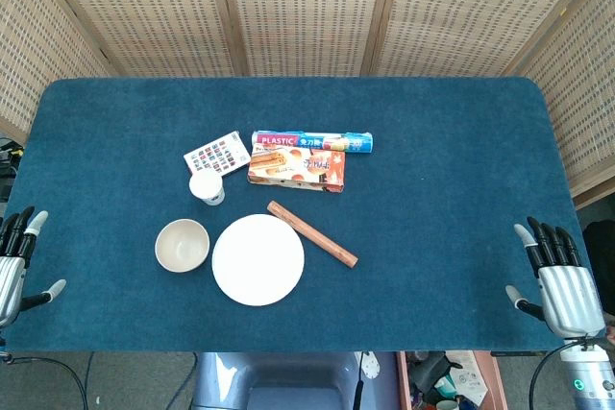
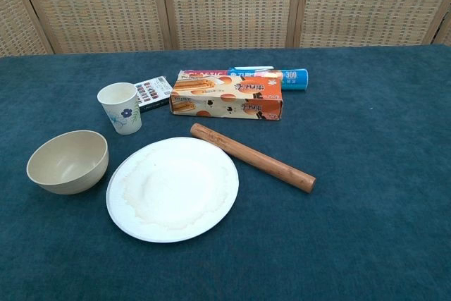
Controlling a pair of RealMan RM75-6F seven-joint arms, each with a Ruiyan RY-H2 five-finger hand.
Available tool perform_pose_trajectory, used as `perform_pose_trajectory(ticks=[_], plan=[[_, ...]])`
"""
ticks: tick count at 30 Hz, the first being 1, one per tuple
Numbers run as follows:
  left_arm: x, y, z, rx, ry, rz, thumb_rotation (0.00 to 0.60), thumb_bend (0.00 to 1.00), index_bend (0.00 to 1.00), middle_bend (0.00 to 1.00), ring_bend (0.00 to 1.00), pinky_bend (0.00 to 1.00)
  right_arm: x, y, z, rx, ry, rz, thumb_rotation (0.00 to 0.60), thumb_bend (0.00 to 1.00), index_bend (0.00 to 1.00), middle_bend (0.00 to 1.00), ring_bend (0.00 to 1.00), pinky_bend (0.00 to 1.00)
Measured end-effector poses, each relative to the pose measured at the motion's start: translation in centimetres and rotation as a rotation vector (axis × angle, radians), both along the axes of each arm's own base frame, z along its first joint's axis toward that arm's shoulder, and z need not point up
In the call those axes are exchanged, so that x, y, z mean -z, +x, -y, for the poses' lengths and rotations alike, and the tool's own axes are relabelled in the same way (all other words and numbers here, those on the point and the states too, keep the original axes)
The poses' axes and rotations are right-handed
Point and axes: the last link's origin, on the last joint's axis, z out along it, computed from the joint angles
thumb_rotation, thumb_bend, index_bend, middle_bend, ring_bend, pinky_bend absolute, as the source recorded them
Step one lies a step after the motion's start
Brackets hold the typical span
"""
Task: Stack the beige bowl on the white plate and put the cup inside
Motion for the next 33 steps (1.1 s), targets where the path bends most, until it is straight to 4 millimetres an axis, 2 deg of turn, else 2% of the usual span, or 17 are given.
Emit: perform_pose_trajectory(ticks=[33], plan=[[0.31,0.26,0.05,0.009,-0.022,0.006,0.6,0.04,0.0,0.0,0.0,0.0,-0.24,-0.03,-0.06,0.006,-0.003,0.009,0.6,0.2,0.03,0.0,0.0,0.0]])
